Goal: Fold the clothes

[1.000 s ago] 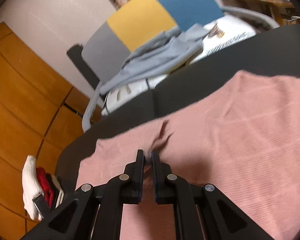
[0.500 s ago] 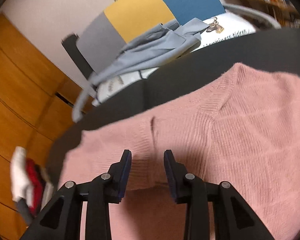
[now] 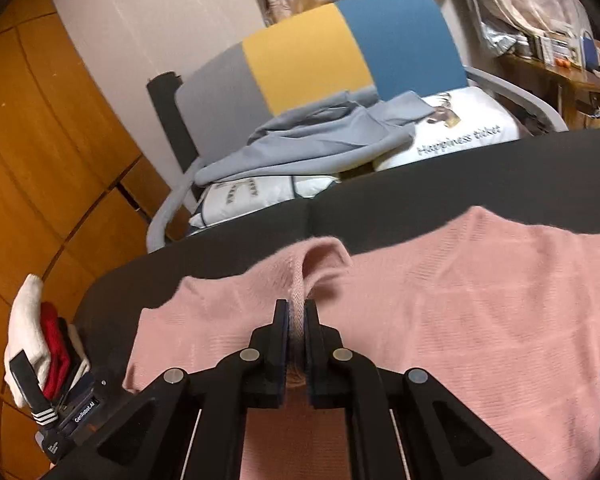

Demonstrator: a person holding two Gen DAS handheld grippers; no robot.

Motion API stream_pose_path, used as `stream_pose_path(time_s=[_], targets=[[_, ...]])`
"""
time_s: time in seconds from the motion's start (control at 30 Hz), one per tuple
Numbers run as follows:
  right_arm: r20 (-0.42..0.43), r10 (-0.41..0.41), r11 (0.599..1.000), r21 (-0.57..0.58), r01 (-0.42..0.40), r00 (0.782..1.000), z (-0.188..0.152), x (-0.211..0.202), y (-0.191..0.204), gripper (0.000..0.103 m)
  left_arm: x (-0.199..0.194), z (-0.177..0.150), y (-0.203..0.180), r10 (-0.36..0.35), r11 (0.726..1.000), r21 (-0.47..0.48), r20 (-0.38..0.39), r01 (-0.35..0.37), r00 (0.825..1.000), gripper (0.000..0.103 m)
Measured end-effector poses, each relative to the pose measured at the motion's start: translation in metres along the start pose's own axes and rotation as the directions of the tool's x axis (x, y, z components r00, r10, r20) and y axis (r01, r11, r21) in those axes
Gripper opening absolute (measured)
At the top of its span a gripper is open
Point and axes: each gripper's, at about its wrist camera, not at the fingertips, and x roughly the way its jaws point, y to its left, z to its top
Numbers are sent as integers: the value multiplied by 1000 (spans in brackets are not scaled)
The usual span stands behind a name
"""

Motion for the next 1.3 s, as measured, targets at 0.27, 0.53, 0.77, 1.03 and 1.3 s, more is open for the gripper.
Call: stream_pose_path(time_s=[0.27,0.53,0.77,1.03,1.3], targets=[[-108,-44,993,105,55,993,-29,47,-55,9,40,-15,-2,-22,1000,-7,-203,21,979,103],[69,-126,992,6,126,990,-19,-7,-21,27,1,-9,-11,-1,999,48,-78,4,997,103],[-106,-144,949,-298,107,984,-44,50,37,27,27,-15,-37,57,995,87,-120,-47,991,103],[-120,-96,990,-114,82,988,-44,46,-13,23,38,-16,-21,-3,1000,19,-183,6,983,103],[-57,-31,994,-109,25,998,-29,18,-13,25,24,-8,-46,64,994,102,-132,-51,989,103]])
